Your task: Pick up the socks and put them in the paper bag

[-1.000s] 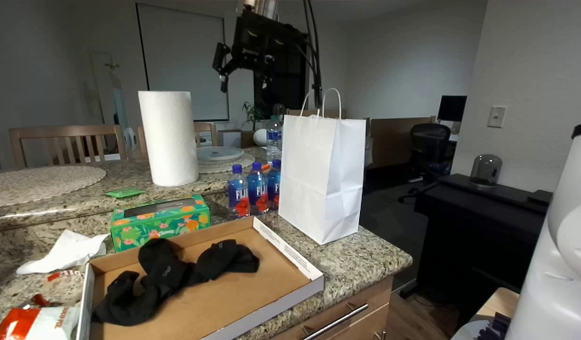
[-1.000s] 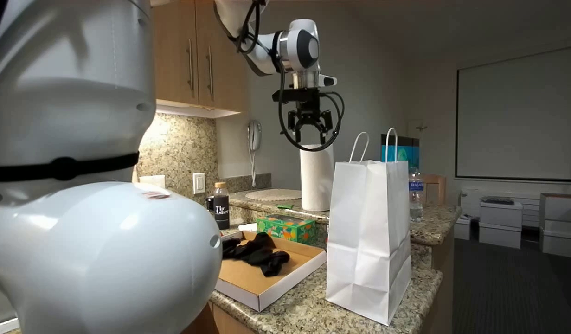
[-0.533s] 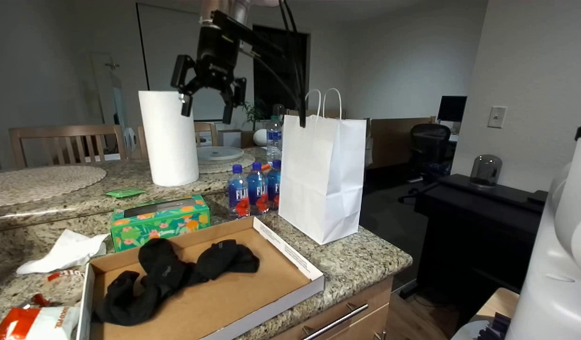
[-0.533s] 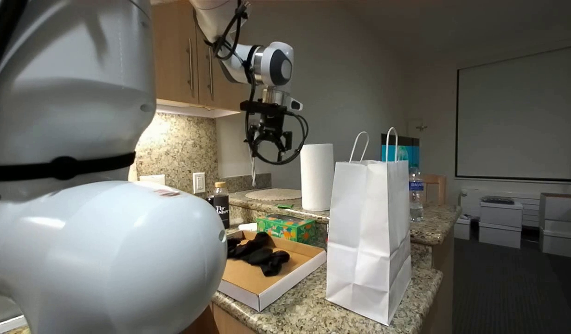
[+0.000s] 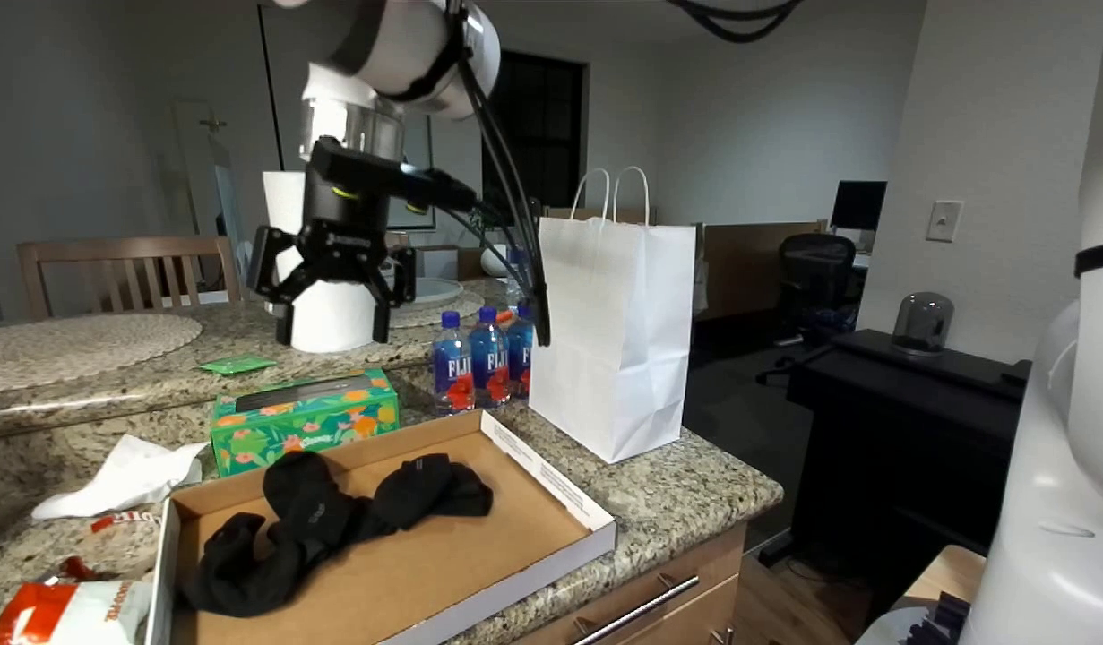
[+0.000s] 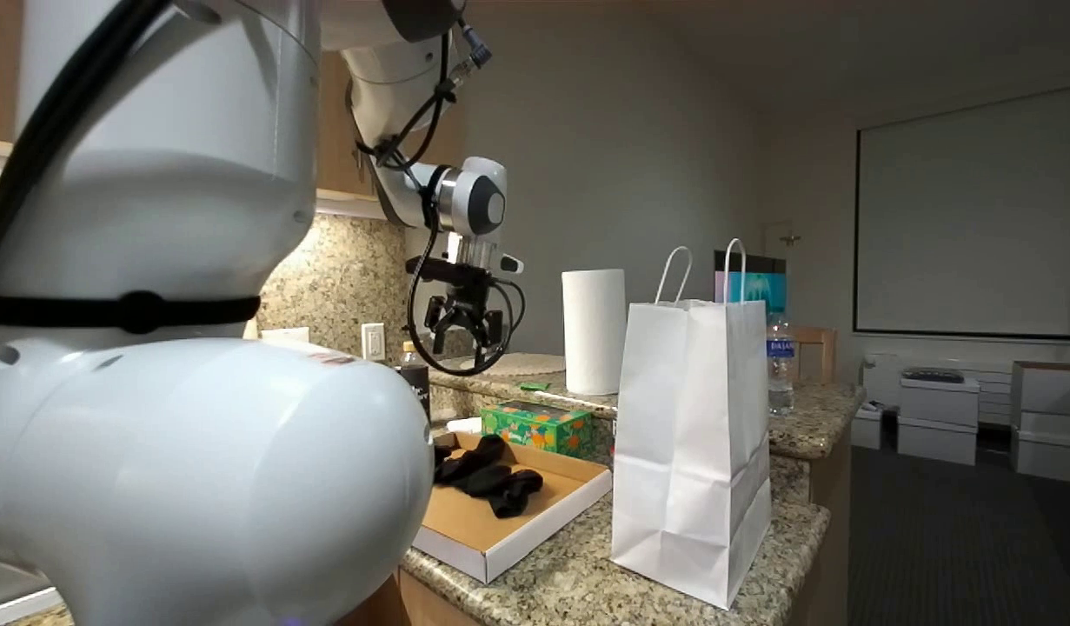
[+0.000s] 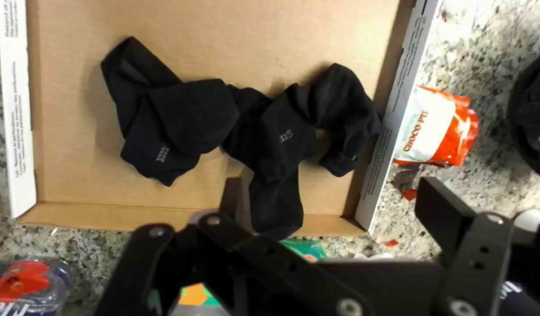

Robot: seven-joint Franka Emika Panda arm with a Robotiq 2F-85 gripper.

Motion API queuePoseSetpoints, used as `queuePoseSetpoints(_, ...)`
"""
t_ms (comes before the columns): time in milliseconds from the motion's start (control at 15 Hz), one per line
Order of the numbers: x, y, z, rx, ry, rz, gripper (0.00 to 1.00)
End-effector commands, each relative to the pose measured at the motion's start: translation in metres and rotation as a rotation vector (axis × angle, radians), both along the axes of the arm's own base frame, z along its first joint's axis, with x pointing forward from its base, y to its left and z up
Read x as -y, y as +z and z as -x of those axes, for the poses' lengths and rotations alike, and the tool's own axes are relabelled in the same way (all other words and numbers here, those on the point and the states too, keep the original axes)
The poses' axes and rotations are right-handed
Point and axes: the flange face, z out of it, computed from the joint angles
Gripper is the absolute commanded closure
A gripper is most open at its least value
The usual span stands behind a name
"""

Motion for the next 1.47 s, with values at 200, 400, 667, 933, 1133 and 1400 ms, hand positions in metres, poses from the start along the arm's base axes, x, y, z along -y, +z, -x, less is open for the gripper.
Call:
queuePoseSetpoints(200,0.036,-0.066,-0.005,0.086,-0.331,0.074,0.00)
queuePoseSetpoints(400,0.027,-0.067,-0.014,0.057,-0.259,0.065,0.00)
queuePoseSetpoints(667,0.022,-0.069,-0.013,0.057,-0.253,0.061,0.00)
queuePoseSetpoints(933,0.035,-0.109,-0.010,-0.030,-0.274,0.088,0.00)
queuePoseSetpoints(1133,0.047,-0.135,-0.011,-0.078,-0.287,0.077,0.00)
queuePoseSetpoints(1400,0.061,-0.158,-0.014,-0.109,-0.317,0.106,0.00)
